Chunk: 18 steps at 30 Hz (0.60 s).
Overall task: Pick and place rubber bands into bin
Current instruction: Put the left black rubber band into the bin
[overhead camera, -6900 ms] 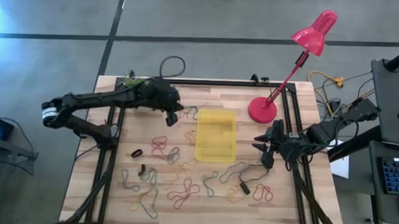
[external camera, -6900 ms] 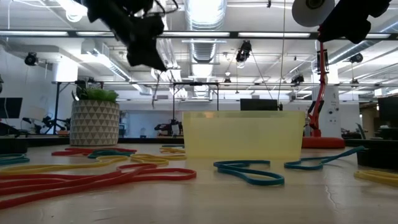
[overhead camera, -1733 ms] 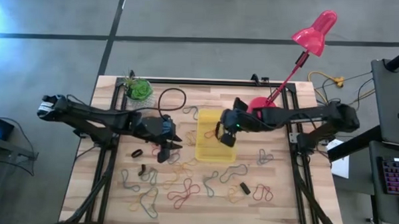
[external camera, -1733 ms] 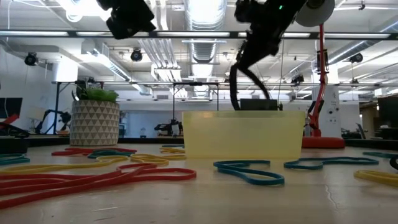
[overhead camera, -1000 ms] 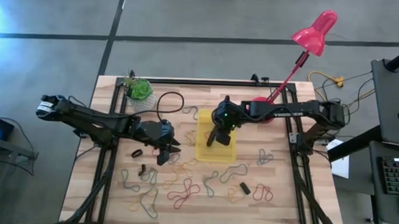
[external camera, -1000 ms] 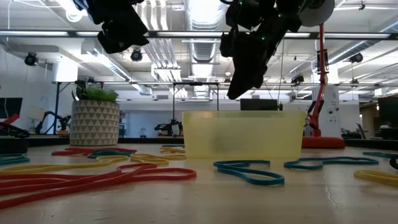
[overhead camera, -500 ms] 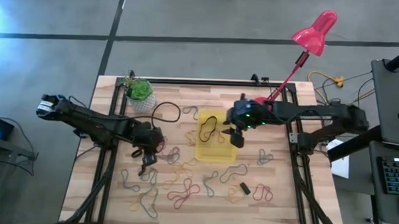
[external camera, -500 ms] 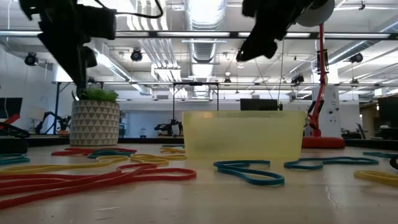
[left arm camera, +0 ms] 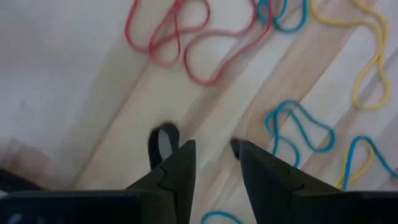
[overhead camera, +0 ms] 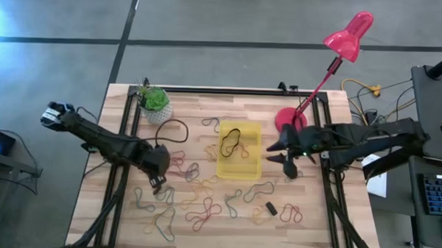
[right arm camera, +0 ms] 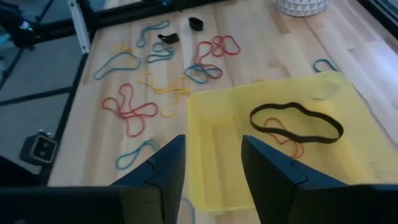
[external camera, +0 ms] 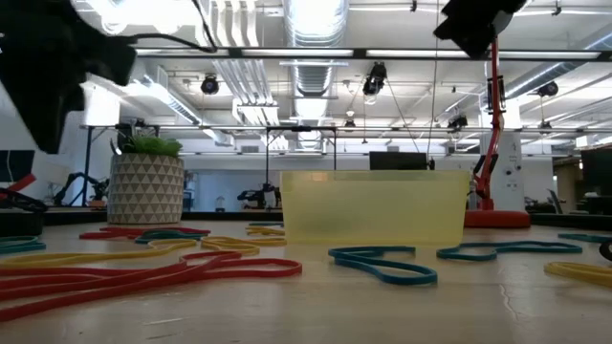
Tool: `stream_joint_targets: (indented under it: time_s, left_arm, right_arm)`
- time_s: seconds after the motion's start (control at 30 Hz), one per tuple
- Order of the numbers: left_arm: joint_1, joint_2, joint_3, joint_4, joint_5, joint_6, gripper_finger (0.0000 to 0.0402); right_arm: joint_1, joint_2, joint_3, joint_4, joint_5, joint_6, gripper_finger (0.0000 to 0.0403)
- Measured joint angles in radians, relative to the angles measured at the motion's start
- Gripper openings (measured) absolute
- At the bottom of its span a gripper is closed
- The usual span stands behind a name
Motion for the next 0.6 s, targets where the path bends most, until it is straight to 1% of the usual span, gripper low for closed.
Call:
stream_joint_targets:
  time_s: [0.1,0.27,0.4,0.5,0.6]
  left_arm:
    - [-0.073,-0.019,-0.040,0.011,-0.007,-0.072,0.0109]
    - [-0.187,-0.050,-0.077,0.044,-0.098,-0.127,0.0109]
    - [-0.220,-0.055,-0.100,0.040,-0.155,-0.132,0.0109]
    - [-0.230,-0.051,-0.135,0.030,-0.159,-0.129,0.0109]
    - [-0.239,-0.053,-0.183,0.054,-0.154,-0.136,0.0109]
  right_arm:
    - [0.059,-0.040,-0.029,0.001,0.053,0.027,0.0139]
    - [0.143,-0.079,-0.068,0.007,0.155,0.061,0.0136]
    - [0.177,-0.084,-0.082,0.008,0.207,0.063,0.0136]
    - [0.180,-0.084,-0.082,0.012,0.222,0.057,0.0133]
    - [0.180,-0.085,-0.082,0.016,0.223,0.055,0.0130]
